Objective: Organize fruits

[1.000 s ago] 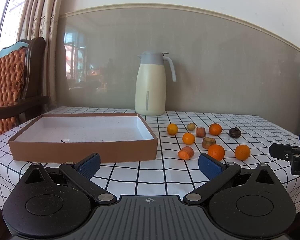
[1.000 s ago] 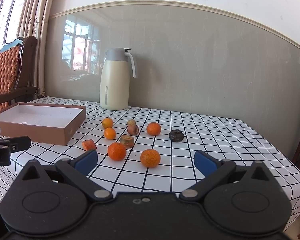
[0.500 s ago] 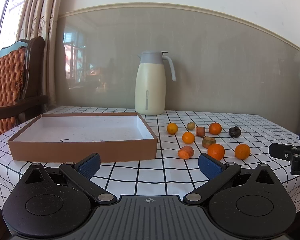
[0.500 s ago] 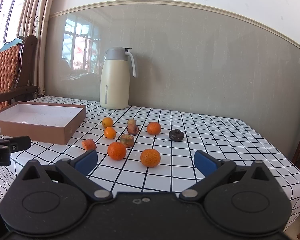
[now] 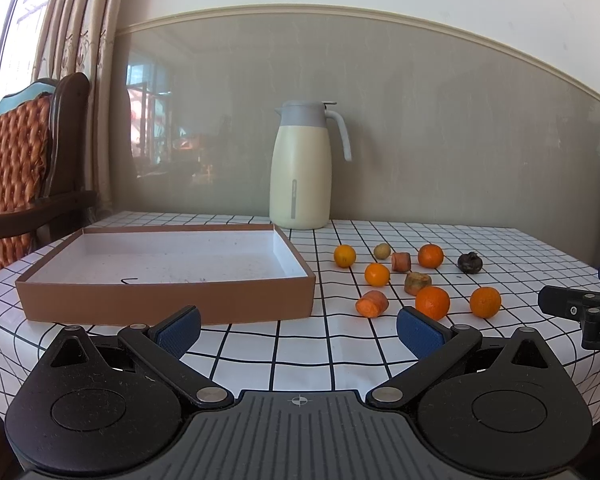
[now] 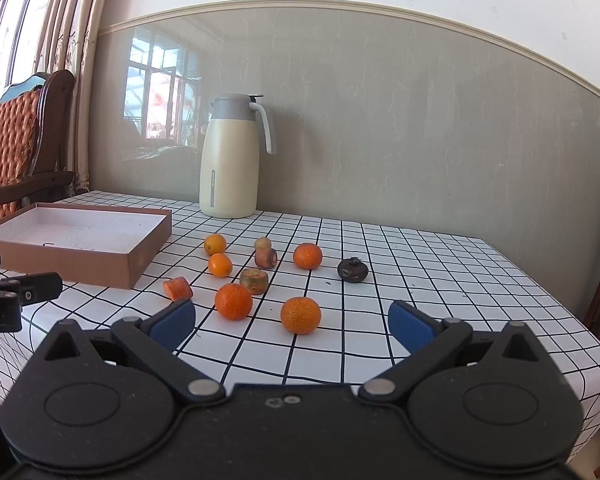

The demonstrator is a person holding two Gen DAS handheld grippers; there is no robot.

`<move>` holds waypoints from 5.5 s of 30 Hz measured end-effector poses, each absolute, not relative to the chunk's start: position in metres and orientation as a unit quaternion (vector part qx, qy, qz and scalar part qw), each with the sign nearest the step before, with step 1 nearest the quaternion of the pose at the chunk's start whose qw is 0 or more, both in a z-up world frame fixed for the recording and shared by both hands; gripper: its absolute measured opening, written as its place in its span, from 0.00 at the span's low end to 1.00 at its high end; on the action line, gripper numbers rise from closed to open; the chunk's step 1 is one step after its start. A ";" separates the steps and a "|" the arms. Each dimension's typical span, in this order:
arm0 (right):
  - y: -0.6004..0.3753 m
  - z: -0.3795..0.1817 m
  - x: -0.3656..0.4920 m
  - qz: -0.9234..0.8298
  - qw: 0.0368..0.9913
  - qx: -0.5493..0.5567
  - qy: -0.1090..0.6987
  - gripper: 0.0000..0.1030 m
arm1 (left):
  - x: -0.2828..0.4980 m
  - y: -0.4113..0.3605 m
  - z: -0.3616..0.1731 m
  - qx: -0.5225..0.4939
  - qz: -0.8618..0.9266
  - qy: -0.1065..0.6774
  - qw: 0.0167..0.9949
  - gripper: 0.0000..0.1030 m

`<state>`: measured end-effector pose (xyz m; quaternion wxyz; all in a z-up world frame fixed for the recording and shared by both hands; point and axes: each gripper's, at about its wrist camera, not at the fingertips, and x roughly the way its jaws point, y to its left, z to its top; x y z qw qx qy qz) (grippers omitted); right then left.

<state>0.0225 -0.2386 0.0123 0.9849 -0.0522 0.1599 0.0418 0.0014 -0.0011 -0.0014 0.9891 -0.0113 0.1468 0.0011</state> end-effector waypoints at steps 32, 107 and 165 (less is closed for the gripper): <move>-0.236 0.001 0.072 0.050 0.975 -0.071 0.205 0.65 | 0.047 -0.028 -0.009 -0.007 -0.041 0.176 0.984 0.77; -0.147 0.033 0.109 0.140 0.976 -0.051 0.162 0.28 | 0.076 0.045 0.029 -0.017 -0.002 0.159 0.987 0.34; -0.019 0.036 0.262 0.226 0.948 -0.050 0.220 0.28 | 0.180 0.212 0.029 -0.050 0.169 0.200 0.964 0.34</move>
